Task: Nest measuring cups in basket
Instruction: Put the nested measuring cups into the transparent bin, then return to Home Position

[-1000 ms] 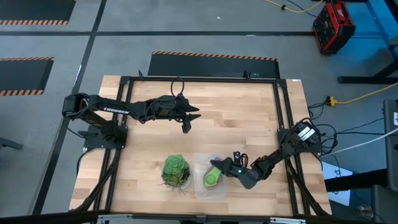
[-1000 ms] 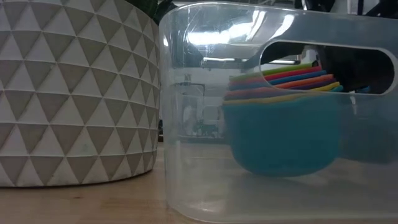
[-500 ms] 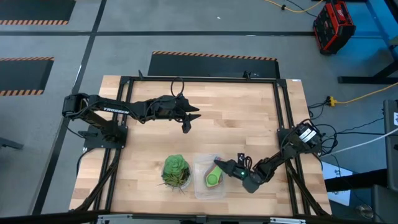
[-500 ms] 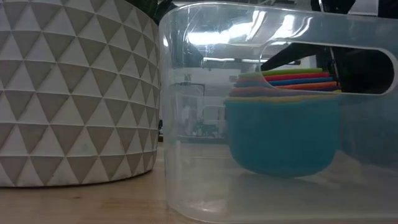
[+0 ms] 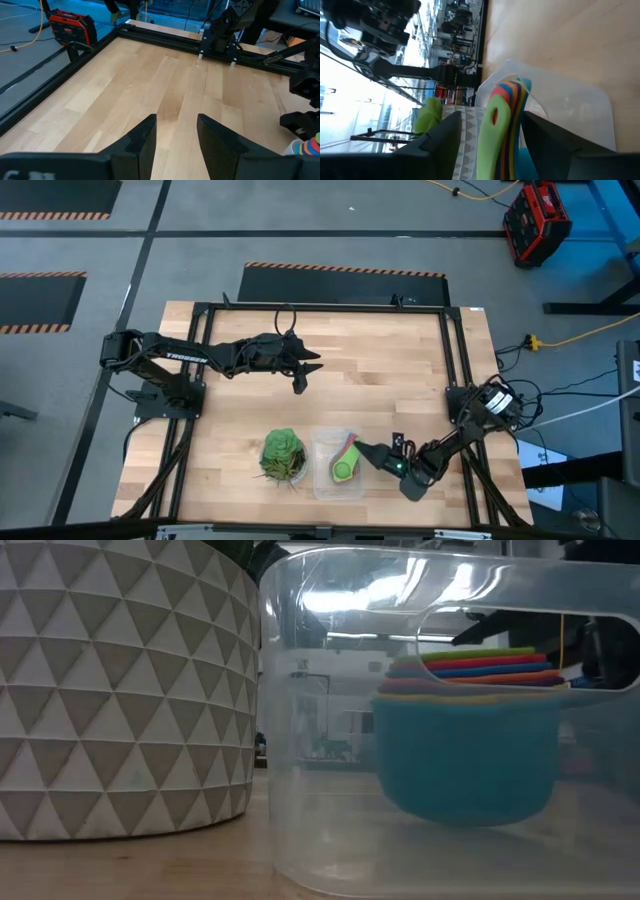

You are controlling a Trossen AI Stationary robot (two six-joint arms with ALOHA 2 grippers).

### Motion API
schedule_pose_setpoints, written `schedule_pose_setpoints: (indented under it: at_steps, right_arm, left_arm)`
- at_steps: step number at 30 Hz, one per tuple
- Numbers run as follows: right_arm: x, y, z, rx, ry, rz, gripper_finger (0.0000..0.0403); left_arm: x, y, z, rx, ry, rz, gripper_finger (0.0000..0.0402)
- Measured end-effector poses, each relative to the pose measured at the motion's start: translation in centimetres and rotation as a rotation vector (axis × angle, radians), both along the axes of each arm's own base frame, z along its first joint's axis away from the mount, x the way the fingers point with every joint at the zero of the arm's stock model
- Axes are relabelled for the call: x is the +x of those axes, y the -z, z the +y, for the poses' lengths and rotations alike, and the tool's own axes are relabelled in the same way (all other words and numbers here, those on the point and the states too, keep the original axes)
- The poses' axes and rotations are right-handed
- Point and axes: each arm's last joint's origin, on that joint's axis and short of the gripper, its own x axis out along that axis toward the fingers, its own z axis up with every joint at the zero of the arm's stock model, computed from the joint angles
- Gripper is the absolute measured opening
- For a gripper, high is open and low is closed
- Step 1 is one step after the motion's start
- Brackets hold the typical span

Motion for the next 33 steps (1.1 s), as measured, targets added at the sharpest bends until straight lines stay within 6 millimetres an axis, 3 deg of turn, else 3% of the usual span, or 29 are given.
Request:
schedule_pose_setpoints:
  at_steps: [18, 33]
  right_arm:
    - [-0.90, -0.24, -0.15, -0.096, 0.243, -0.074, 0.0212]
    - [-0.88, -0.31, -0.13, -0.157, 0.239, -0.031, 0.0212]
  left_arm:
    - [0.00, 0.00, 0.00, 0.000, 0.000, 0.000, 0.0135]
    - [0.00, 0.00, 0.01, 0.000, 0.000, 0.000, 0.0135]
